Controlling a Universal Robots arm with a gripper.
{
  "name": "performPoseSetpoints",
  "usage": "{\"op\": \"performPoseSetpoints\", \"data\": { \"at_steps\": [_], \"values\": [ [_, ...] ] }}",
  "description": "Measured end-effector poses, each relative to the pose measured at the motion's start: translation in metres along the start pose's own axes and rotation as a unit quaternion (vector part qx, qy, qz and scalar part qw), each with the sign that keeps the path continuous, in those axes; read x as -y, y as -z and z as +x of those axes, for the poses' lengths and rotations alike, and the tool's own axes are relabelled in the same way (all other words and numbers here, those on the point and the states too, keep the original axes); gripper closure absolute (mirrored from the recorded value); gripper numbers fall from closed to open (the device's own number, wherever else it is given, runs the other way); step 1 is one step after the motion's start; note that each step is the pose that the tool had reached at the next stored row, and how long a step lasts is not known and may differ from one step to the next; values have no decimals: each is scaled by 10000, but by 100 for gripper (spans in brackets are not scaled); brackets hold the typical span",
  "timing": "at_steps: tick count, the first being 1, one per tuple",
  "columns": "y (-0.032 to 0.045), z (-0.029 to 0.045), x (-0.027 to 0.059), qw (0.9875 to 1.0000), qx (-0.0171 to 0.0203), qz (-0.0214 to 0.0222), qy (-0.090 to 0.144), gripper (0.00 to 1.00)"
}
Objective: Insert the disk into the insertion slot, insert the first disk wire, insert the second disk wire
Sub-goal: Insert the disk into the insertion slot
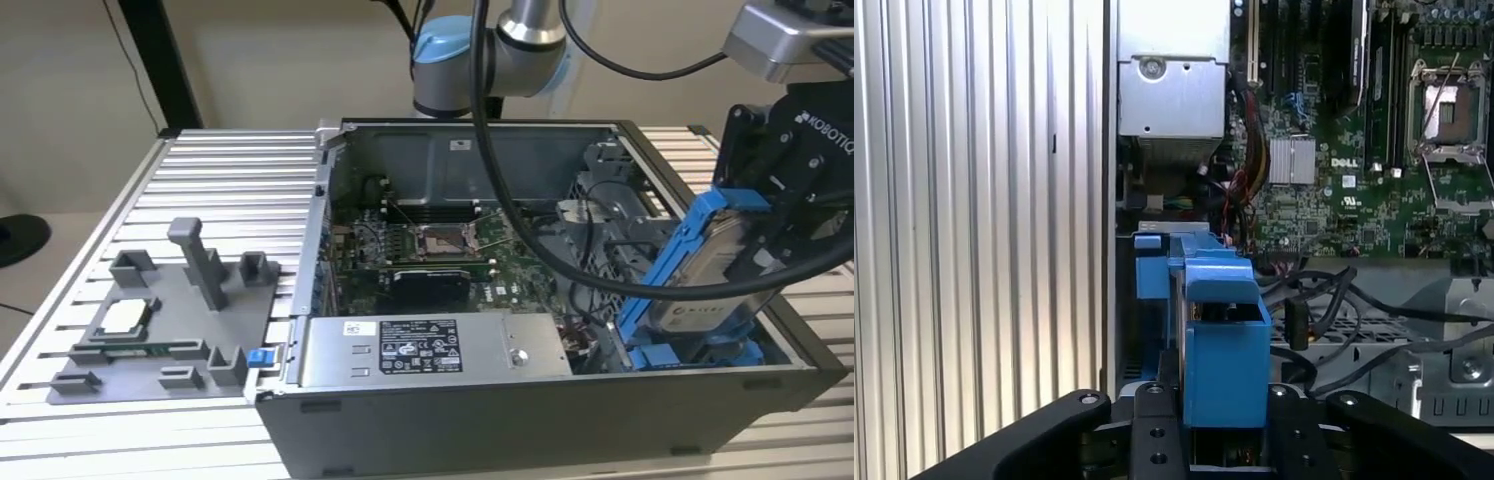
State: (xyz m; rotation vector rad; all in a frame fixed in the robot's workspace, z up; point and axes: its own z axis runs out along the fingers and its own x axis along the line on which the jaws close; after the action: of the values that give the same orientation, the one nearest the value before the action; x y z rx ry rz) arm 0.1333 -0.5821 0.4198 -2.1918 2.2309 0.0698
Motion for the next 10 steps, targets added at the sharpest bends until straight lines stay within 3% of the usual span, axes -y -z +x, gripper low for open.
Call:
{"op": "performPoseSetpoints", "data": {
  "at_steps": [6,10],
  "values": [
    [-31,0,28,10000,3,0,0,100],
    [-80,1,29,10000,32,0,0,100]
  ]
}}
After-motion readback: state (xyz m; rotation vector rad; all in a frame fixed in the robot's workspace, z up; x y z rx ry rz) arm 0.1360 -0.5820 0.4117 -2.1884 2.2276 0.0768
